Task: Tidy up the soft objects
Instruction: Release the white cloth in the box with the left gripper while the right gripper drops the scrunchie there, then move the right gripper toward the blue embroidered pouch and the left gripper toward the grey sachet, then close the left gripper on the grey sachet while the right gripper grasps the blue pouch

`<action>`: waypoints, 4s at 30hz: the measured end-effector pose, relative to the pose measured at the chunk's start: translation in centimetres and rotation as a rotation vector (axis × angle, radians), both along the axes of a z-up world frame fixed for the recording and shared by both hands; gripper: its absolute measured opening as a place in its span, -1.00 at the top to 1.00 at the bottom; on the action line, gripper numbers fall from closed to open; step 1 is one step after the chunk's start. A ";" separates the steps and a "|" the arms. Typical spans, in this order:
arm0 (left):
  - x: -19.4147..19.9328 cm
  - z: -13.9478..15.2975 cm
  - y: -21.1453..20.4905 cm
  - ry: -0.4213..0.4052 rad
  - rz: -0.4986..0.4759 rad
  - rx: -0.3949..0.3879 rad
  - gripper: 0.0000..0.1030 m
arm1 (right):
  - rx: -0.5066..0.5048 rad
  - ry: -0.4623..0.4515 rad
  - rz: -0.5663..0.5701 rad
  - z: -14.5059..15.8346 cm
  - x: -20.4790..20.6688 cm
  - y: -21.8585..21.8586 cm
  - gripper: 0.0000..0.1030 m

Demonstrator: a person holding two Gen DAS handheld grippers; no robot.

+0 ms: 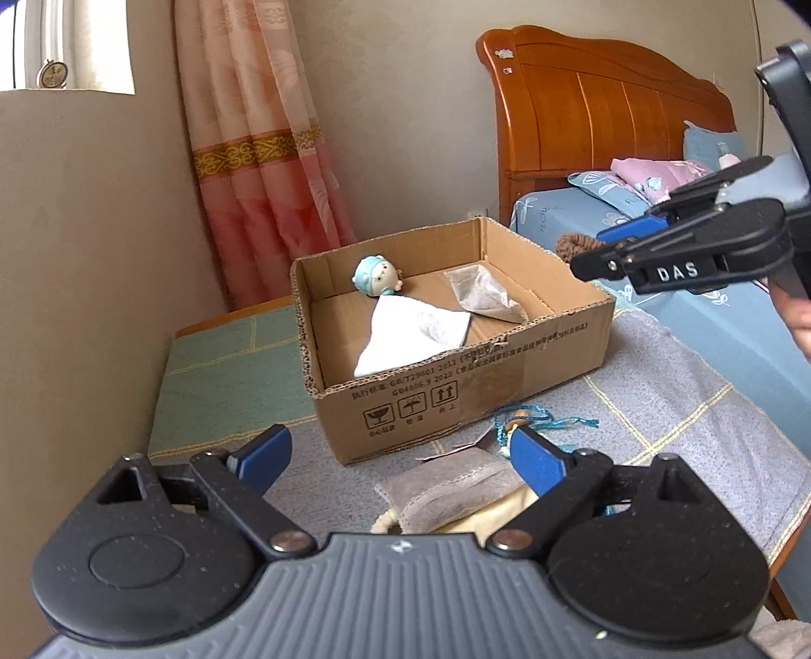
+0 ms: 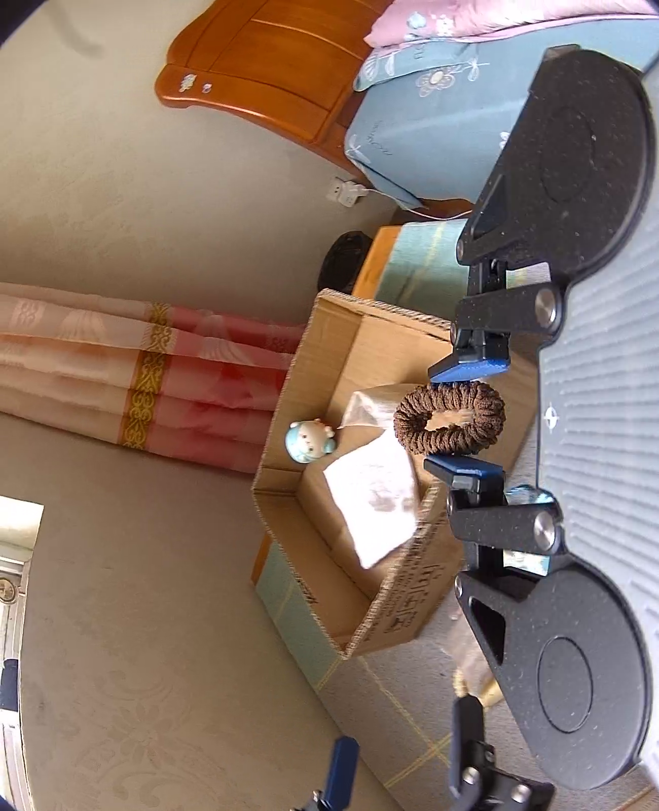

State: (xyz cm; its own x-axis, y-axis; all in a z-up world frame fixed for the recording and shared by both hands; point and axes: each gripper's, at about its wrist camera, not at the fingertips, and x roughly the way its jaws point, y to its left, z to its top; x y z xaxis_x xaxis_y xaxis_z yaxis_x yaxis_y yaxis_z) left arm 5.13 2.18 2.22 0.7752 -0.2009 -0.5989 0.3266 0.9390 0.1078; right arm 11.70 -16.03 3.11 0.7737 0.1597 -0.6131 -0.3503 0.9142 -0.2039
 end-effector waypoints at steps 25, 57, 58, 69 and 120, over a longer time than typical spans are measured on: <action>-1.7 -1.6 4.6 0.064 0.107 -0.010 -0.92 | 0.037 0.009 -0.079 -0.1 1.7 2.2 -1.00; -0.5 -3.9 3.3 0.167 0.114 -0.011 -0.93 | 0.045 0.241 -0.183 -11.5 0.4 3.4 -1.00; -0.4 -3.9 3.2 0.169 0.112 -0.008 -0.93 | 0.044 0.241 -0.193 -11.5 0.3 3.0 -1.00; 1.4 -4.1 0.4 0.174 0.045 0.035 -0.93 | 0.074 0.242 -0.248 -11.6 -1.7 -1.8 -1.00; 7.6 -8.2 -0.5 0.275 0.006 -0.076 -0.49 | 0.108 0.193 -0.171 -12.1 -2.2 -2.0 -1.00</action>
State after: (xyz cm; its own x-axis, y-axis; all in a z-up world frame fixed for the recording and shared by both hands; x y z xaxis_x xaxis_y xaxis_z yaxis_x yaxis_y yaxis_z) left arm 12.77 1.71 -5.96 0.5871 -0.2492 -0.7702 0.3283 0.9430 -0.0549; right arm 9.51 -17.99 -8.98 0.6652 0.1093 -0.7386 -0.2120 0.9762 -0.0466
